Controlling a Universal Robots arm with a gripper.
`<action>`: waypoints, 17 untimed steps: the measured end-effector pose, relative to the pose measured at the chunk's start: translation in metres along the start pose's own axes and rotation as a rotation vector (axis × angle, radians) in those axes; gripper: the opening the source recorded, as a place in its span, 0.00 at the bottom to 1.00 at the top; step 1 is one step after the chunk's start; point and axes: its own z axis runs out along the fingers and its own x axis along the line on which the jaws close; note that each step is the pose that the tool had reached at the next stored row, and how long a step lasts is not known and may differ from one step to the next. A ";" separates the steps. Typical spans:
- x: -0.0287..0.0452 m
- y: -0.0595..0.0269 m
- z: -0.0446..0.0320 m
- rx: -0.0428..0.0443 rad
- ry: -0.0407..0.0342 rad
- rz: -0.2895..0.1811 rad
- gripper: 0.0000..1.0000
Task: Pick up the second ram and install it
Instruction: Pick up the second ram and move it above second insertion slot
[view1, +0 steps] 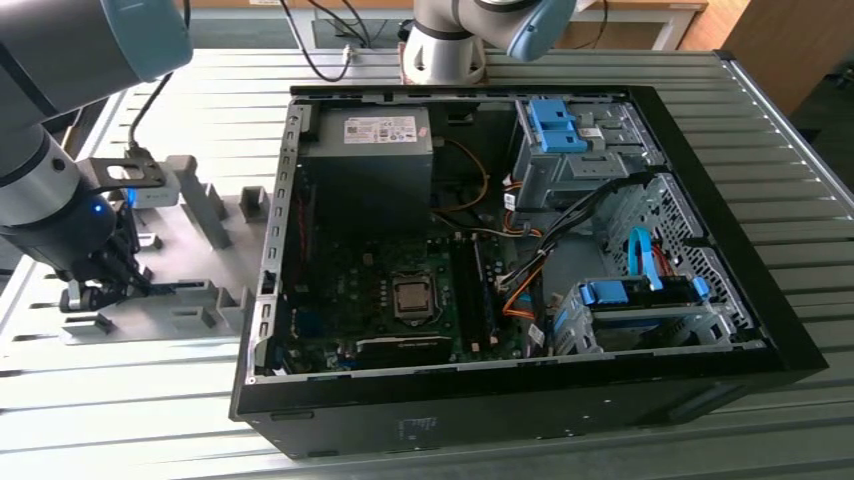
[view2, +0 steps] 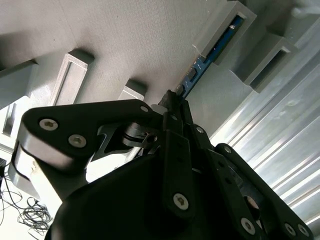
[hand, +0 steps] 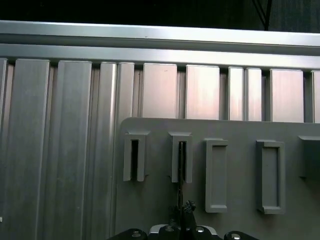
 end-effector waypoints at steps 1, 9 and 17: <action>0.0000 0.0000 0.0000 0.0000 0.0000 0.000 0.14; 0.0000 -0.0001 0.0000 0.0004 -0.0002 0.006 0.14; -0.0002 0.0001 -0.0036 0.0008 -0.0002 0.018 0.14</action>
